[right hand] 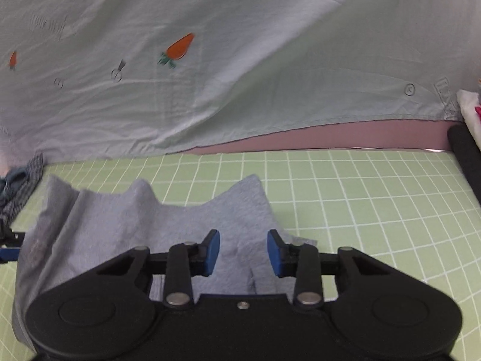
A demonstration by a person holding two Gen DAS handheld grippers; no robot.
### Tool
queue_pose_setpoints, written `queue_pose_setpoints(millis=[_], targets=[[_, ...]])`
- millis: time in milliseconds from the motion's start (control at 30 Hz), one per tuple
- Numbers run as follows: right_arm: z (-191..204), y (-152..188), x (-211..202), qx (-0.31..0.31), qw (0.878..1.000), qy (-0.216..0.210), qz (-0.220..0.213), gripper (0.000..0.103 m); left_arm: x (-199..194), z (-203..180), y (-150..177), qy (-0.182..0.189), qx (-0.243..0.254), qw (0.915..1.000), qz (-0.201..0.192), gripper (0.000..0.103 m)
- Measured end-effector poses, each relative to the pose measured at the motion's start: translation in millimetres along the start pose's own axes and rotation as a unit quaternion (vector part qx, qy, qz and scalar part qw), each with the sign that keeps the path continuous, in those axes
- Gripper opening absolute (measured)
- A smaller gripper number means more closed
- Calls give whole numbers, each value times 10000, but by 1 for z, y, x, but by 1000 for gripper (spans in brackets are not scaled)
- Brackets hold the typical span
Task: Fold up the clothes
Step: 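Fold the hem over the hoodie with both grippers and release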
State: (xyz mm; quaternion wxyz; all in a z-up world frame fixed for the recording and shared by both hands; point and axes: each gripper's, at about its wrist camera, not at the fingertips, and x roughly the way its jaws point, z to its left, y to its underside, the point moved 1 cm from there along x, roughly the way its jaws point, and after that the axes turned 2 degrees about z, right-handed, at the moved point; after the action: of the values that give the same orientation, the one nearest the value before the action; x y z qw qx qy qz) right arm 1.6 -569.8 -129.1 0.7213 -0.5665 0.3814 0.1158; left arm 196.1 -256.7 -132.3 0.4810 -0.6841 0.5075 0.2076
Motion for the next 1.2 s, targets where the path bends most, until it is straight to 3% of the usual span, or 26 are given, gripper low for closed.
queue_pose_setpoints(millis=[200,400,467,533,633,733,867,1033,1067,1100,1167,1200], targets=[[11,4,16,-481,9980,304,279,36,6,4,8,73,-45,9999,88,55],[0,11,19,-308,9983,251,423,36,11,3,10,107,-92,9998,133,50],[-1,13,24,-342,9978,155,540,33,13,2,11,123,-55,9998,144,43],[-3,14,26,-278,9980,45,573,22,15,-3,12,138,29,9998,132,19],[-5,10,17,-298,9990,22,340,11,12,-10,13,125,211,9997,4,7],[-15,-6,-8,-135,9998,130,-112,9,-3,-9,10,250,86,9993,-263,6],[-58,-24,-37,909,9940,207,-566,9,-9,-5,7,288,-125,9988,-385,7],[-83,-4,6,1031,9898,943,278,11,-3,-1,7,126,-277,9991,-296,13],[-83,-2,1,1151,9898,821,192,14,-1,0,7,94,-307,9991,-278,15],[-84,-1,-5,1269,9894,699,106,28,0,1,7,64,-326,9991,-267,18],[-83,2,-15,1462,9882,451,-17,45,-4,1,8,91,-311,9991,-269,32],[-79,3,-16,1448,9889,345,26,45,-4,2,9,138,-360,9990,-241,41]])
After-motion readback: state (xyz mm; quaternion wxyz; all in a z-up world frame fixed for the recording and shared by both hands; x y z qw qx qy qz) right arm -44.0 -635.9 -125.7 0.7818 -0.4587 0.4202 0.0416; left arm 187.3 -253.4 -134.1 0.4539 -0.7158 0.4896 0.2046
